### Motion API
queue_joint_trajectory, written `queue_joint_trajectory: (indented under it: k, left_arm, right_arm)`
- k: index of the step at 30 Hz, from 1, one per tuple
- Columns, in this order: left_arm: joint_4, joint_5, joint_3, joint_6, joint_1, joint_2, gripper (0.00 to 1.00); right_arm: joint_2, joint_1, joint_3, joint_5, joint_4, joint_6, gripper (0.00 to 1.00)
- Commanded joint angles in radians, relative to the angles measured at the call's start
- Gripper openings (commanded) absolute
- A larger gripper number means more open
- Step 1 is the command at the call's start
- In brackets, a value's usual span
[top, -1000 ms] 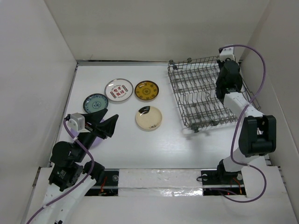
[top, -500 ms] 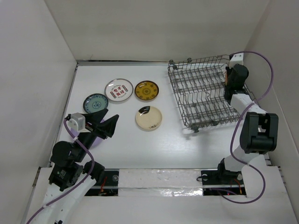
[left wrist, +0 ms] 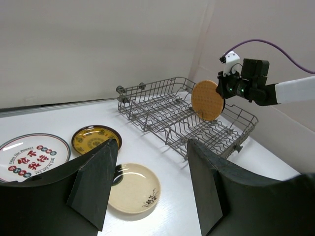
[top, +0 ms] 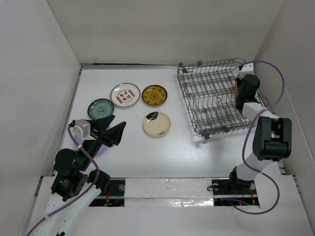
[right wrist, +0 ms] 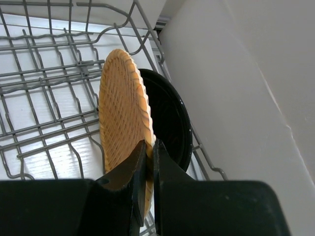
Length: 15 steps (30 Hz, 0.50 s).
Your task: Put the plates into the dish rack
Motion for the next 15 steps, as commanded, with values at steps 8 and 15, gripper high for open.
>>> queue_joint_trajectory:
  k: [8,15]
  left_arm:
    - [0.054,0.012,0.001,-0.003,-0.007,-0.009,0.56]
    - [0.054,0.013,0.001,-0.003,-0.007,0.005,0.56]
  right_arm:
    - [0.033,-0.004,-0.014,0.006,0.083,0.050,0.22]
    - [0.021,-0.004,0.022,0.027,0.087,0.142,0.71]
